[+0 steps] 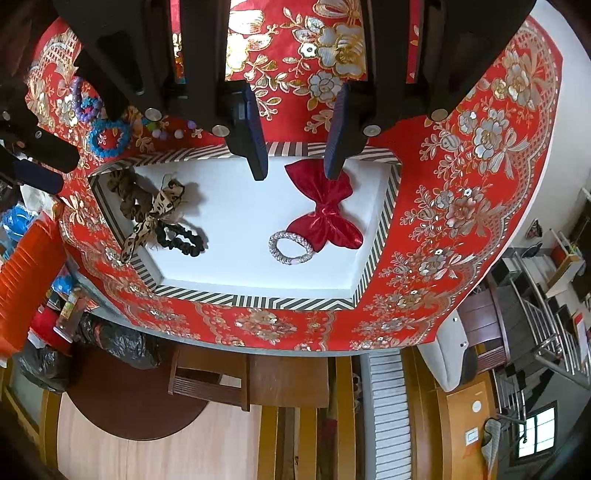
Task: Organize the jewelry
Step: 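Move both tools back to the beaded bracelets beside the tray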
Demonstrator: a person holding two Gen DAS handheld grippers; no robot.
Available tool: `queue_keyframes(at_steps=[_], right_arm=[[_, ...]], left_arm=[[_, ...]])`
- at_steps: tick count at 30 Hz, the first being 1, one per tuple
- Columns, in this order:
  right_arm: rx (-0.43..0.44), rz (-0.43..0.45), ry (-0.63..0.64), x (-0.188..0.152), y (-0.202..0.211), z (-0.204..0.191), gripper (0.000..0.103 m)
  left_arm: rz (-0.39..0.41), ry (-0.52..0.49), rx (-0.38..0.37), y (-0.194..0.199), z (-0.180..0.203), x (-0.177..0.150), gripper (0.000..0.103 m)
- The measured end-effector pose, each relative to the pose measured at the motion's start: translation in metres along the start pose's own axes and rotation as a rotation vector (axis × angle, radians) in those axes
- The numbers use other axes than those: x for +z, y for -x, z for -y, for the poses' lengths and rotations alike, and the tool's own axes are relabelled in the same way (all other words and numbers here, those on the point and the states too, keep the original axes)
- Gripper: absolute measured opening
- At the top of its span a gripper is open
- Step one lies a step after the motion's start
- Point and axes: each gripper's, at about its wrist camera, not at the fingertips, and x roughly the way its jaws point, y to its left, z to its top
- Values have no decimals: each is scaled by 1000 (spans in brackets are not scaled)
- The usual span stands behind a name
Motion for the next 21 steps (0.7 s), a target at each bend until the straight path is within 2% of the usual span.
queue_keyframes(at_steps=[13,21], right_arm=[[-3,-25,1,-3,-8,-2,60],[-12,-51,6,-12,-4,7,60]], left_arm=[[-9,9,-2,3,-2,-4,30],[-54,73,-65,2,-21,-6,30]])
